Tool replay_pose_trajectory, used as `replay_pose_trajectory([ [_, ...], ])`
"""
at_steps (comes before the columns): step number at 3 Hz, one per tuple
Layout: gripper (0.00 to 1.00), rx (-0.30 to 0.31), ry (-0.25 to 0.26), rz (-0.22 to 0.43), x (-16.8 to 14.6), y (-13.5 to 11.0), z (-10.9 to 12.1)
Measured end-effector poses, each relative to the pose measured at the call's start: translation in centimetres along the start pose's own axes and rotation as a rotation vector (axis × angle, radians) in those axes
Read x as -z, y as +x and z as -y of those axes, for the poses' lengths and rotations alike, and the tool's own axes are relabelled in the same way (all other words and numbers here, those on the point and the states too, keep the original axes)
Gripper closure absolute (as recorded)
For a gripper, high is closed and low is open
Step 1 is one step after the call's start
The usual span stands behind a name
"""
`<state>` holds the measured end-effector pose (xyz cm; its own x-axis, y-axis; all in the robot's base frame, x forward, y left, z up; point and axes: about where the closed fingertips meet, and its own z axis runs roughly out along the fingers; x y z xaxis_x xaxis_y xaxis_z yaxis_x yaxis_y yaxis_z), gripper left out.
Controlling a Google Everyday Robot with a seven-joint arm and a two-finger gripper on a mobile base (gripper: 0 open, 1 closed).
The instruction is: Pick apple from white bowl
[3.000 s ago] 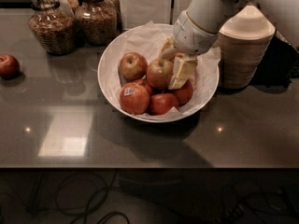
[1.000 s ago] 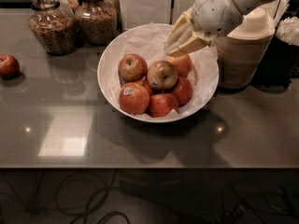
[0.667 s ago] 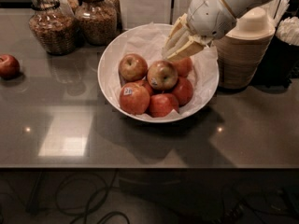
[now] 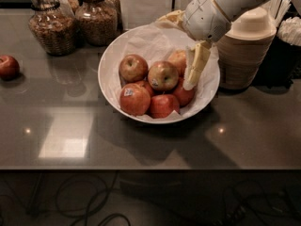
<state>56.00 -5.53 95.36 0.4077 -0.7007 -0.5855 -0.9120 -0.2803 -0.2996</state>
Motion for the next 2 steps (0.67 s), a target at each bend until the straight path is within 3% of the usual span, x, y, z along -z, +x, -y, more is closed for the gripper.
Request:
replay_pose_trajectory([
  [1,0.00,-0.001,0.000,0.000,-0.09,0.09,0.05],
  [2,0.06,-0.003,-0.001,0.002,-0.24,0.27,0.04],
])
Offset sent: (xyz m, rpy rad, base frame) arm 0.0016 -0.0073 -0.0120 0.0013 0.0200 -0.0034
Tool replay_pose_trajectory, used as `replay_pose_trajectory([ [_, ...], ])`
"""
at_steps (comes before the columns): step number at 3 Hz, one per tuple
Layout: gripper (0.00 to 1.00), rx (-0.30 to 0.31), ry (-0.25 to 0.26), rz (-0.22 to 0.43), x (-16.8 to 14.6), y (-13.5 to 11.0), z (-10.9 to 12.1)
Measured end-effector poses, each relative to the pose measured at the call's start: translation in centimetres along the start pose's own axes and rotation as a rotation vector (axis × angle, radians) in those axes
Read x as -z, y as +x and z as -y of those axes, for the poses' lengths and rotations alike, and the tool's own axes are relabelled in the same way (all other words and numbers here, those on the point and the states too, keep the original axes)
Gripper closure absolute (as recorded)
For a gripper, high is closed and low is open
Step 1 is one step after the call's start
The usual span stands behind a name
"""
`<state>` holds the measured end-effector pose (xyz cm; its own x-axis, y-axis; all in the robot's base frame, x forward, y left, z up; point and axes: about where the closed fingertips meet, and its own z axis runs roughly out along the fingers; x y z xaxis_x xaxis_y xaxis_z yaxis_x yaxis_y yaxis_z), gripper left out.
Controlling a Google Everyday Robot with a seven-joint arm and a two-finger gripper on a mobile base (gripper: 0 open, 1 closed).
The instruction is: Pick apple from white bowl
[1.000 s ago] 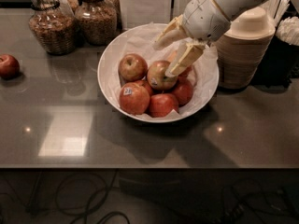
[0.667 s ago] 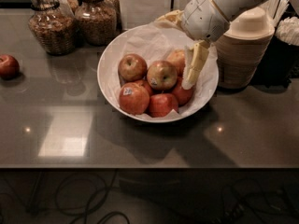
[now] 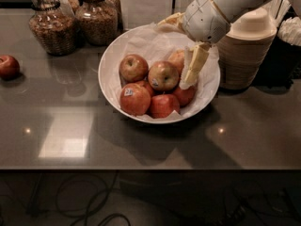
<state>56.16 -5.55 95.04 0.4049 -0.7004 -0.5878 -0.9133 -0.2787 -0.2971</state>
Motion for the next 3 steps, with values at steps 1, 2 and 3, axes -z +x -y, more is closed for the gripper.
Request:
replay_pose_trajectory([
  [1,0.16,-0.007,-0.006,0.008,-0.6,0.5,-0.2],
  [2,0.15,-0.018,-0.022,0.015,-1.6,1.1,-0.6],
  [3,0.13,-0.027,-0.038,0.020,-2.2,1.5,-0.8],
])
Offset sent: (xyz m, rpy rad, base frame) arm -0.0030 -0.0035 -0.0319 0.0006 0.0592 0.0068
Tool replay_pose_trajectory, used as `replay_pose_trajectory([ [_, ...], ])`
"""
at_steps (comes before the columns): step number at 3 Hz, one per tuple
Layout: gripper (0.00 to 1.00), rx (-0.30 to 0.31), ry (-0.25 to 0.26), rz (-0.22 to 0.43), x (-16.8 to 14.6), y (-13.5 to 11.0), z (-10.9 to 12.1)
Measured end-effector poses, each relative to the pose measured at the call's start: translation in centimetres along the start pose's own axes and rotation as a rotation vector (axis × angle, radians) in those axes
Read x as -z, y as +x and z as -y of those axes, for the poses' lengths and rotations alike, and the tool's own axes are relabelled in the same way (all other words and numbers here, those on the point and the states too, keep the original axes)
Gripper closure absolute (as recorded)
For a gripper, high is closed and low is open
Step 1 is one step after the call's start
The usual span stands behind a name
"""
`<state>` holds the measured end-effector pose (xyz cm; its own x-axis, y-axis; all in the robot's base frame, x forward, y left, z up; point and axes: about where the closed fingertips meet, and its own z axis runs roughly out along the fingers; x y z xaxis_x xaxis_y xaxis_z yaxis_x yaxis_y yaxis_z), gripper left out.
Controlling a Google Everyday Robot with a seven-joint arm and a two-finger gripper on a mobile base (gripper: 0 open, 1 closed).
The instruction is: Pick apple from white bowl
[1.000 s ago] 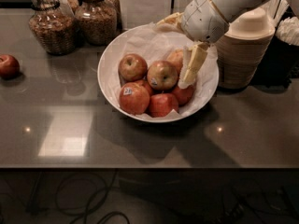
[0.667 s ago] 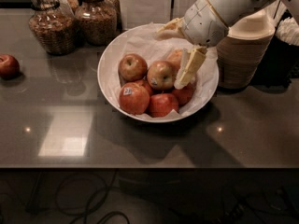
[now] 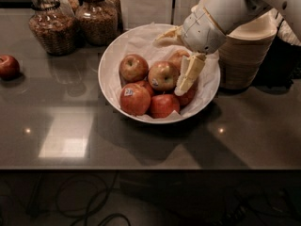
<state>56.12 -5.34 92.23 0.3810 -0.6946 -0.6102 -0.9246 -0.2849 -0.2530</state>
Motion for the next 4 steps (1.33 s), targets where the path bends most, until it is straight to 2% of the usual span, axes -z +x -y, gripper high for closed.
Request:
replay_pose_trajectory([
  [2,0.14,-0.011,-0.022,0.004,-0.84,0.55,-0.28],
  [3,0.19,-0.014,-0.025,0.005,-0.96,0.71,-0.37],
  [4,0.38,-0.014,-0.025,0.005,-0.96,0.71,-0.36],
])
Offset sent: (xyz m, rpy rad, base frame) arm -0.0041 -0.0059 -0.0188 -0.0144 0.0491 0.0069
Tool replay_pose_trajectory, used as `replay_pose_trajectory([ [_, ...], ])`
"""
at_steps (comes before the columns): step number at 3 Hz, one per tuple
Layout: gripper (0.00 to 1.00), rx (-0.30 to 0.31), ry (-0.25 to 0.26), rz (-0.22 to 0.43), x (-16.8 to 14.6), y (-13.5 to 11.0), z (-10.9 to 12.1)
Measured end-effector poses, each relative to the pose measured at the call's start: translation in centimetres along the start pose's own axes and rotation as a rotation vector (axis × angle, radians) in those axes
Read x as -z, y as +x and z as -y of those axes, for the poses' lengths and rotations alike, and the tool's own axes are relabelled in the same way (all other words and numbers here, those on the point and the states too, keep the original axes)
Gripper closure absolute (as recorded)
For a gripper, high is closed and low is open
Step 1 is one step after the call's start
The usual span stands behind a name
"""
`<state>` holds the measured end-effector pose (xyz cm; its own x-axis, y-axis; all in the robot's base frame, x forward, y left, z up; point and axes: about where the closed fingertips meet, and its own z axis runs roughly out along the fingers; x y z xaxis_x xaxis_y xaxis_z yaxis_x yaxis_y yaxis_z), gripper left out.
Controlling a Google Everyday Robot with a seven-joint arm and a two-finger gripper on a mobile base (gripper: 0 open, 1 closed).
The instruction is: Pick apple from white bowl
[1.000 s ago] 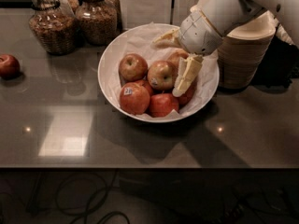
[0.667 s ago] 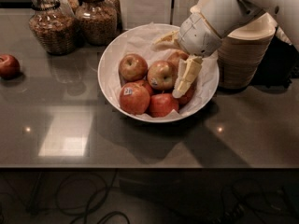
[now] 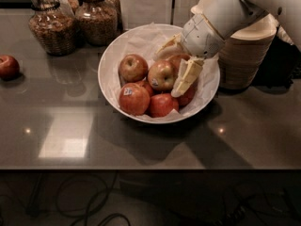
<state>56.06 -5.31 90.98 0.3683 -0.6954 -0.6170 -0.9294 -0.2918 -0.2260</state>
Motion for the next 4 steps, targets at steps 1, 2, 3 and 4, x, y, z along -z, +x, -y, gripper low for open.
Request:
replay_pose_trajectory([
  [1,0.62,0.000,0.000,0.000,0.00,0.00,0.00],
  [2,0.85,0.000,0.000,0.000,0.00,0.00,0.00],
  [3,1.00,0.000,0.000,0.000,-0.01,0.00,0.01],
  [4,1.00,0.000,0.001,0.000,-0.02,-0.02,0.04],
])
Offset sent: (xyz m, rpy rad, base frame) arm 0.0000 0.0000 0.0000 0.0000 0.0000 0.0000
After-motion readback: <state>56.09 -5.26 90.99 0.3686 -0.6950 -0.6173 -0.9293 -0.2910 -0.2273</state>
